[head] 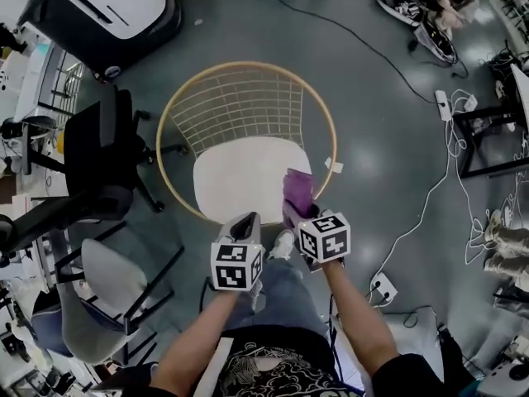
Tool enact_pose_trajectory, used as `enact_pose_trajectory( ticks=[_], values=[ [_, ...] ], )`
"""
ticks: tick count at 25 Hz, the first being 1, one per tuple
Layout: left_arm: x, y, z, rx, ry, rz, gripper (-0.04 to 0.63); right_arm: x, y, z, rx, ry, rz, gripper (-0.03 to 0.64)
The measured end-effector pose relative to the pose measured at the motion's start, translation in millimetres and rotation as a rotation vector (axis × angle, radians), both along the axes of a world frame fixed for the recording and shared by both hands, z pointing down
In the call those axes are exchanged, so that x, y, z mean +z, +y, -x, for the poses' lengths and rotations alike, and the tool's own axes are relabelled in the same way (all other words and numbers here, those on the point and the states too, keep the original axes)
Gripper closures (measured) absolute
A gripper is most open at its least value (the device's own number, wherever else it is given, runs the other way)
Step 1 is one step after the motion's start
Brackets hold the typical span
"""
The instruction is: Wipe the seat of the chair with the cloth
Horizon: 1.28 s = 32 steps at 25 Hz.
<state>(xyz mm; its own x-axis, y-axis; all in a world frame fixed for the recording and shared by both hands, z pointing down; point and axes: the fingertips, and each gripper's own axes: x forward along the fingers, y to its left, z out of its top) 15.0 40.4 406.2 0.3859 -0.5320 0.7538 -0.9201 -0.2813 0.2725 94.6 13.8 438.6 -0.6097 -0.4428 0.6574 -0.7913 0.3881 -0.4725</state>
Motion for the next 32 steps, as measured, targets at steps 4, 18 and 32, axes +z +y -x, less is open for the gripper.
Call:
enact_pose_trajectory(
  ticks=[4, 18, 32],
  values=[
    [-31, 8, 13, 0.013, 0.024, -0.066, 0.595, -44, 8, 27, -0.008, -0.011, -0.081, 0.554],
    [-124, 60, 57, 0.092, 0.091, -0.278, 0.594, -151, 86, 95, 0.094, 0.038, -0.313, 0.554],
    [-160, 107, 88, 0.164, 0.119, -0.354, 0.595, -198, 134, 125, 0.199, 0.085, -0.436, 0.557]
  ],
)
